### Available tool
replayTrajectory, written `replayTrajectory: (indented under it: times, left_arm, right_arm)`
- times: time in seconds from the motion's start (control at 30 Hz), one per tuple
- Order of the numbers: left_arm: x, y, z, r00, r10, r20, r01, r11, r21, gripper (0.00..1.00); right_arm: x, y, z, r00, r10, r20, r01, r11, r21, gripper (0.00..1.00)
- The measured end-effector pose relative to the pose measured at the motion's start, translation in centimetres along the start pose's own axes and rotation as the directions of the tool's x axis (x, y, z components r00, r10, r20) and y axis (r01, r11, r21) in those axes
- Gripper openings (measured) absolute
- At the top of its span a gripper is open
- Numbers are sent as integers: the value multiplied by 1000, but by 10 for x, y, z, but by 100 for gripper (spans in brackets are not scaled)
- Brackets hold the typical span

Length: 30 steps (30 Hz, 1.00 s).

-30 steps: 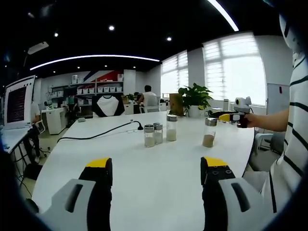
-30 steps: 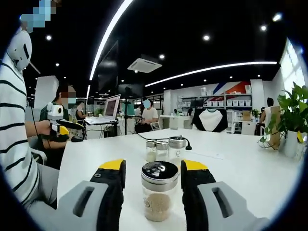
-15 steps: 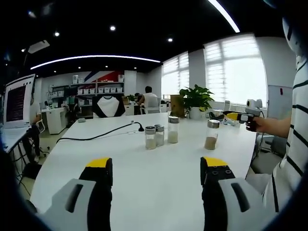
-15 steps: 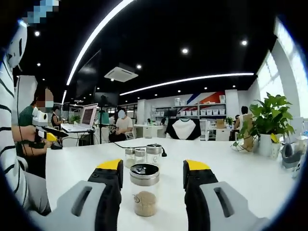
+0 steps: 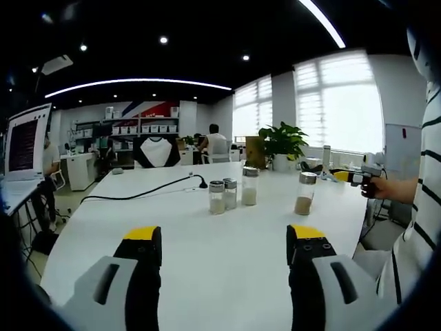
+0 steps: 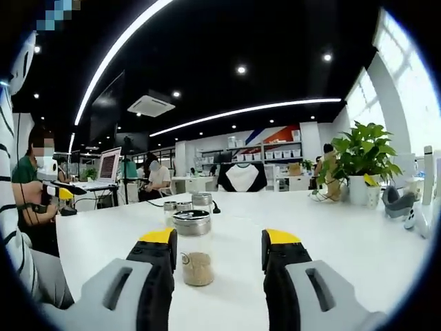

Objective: Rotate the seasoning bottle until the label or dispensing opening points toward the visible target arrow and the bottle remains upright within the marked orientation range

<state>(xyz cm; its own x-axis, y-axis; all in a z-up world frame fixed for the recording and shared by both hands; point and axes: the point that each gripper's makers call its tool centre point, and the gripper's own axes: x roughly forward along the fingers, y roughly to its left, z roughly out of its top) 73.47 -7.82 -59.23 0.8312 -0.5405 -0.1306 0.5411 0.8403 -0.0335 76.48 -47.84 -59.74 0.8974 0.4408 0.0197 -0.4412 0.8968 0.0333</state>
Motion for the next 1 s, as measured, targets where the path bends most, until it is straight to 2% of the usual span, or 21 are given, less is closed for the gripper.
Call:
replayTrajectory:
  times: [0.07,0.23,0.4,0.6,0.83,1.0]
  left_arm:
    - [0,0,0,1000,-2,0,2,1000,1,78]
    - [-3,2,2,1000,9,11,-9,1000,-2,78]
    - [-5,3,1,1000,15,12,-15,1000,-1,77]
    - [-10,7,-1,999,34,2,-34,999,11,77]
    - [-14,13,5,998,59,30,-59,998,-15,77]
    - [-13,16,11,996,75,53,-74,997,-30,78]
  right_arm:
    - [-1,-1,-5,999,-13,-29,13,1000,-17,51]
    - [-4,-8,-12,996,-71,-53,69,997,-40,51]
    - [-10,-17,-16,991,-121,-56,120,993,-19,50]
    - [-17,-23,-15,989,-139,-59,137,990,-23,50]
    - [-20,-29,-12,986,-162,-48,161,987,-18,50]
    - [-21,-30,-16,984,-167,-68,165,986,-35,49]
